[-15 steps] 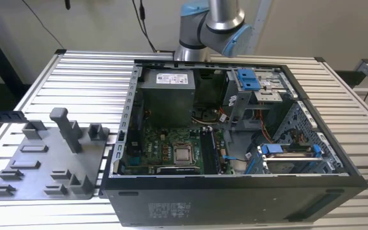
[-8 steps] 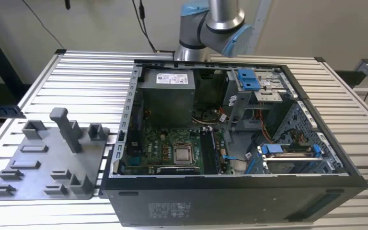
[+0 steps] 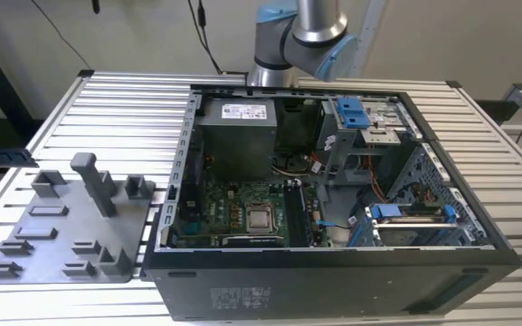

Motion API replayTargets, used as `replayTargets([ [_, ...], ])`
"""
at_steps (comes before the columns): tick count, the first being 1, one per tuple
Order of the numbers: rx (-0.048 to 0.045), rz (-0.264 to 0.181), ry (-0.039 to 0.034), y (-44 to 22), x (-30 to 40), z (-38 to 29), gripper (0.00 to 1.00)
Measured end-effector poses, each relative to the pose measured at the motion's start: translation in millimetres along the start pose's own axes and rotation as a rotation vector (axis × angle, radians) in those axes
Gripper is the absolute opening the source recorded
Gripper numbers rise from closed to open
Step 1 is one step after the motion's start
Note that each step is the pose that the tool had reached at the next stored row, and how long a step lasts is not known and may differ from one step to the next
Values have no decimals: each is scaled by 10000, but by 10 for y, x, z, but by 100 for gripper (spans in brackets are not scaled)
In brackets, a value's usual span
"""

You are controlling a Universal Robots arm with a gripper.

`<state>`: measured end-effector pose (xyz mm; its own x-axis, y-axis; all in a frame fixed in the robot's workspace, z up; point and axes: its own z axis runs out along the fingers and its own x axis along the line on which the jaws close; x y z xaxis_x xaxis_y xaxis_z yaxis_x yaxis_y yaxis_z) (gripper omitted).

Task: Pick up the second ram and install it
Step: 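Pick up the second ram and move it above second insertion slot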

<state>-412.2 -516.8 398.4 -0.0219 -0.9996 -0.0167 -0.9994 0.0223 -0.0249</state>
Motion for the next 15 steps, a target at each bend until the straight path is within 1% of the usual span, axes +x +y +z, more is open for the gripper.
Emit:
replayTargets([
  [4, 0, -1, -1, -87, -2, 3, 14],
  [8, -1, -1, 0, -193, -4, 5, 14],
  [10, -2, -2, 0, -255, -5, 7, 14],
  [15, -4, -8, -1, -435, -9, 12, 14],
])
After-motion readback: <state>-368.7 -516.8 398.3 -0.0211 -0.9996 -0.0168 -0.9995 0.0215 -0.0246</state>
